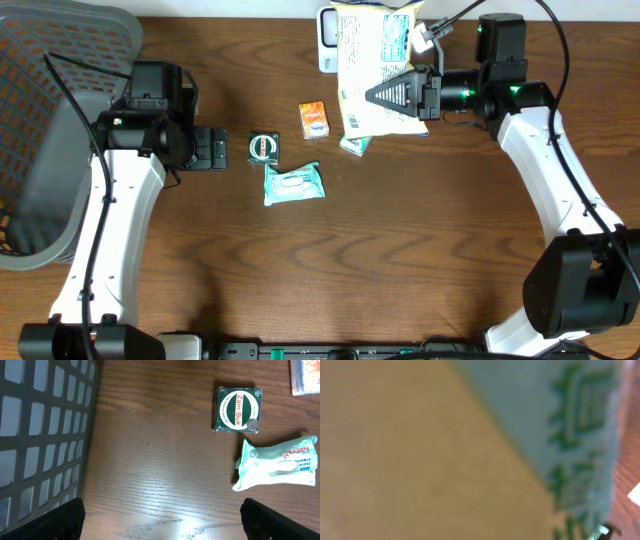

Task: Scan the item barcode
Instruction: 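Lift the snack bag and hold it under the scanner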

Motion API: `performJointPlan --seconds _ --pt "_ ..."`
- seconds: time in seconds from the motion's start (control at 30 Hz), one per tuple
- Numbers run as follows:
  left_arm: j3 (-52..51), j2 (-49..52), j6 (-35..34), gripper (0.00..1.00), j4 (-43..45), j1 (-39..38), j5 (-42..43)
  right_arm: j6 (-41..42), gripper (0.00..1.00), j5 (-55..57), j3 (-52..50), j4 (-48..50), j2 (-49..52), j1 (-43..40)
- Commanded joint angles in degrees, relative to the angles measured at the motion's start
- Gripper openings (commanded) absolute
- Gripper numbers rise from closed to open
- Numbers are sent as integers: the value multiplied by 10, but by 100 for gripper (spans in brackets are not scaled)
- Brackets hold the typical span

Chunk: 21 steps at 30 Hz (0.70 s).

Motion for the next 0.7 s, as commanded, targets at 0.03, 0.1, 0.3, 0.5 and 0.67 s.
performJointPlan --seconds 0.03,0.1,0.3,0.5,0.67 --pt "-4 3 4 98 0 0 -5 36 1 -14 7 39 0 -5" --pt "-4 3 4 98 -1 0 -5 45 1 -14 7 52 0 -5" --pt "-4 3 4 98 -1 0 -5 60 1 0 7 53 0 -5" --pt "-4 3 4 98 0 0 -5 75 1 0 7 54 0 -5" --pt "-4 3 4 98 -1 0 -5 75 1 10 7 54 0 -5"
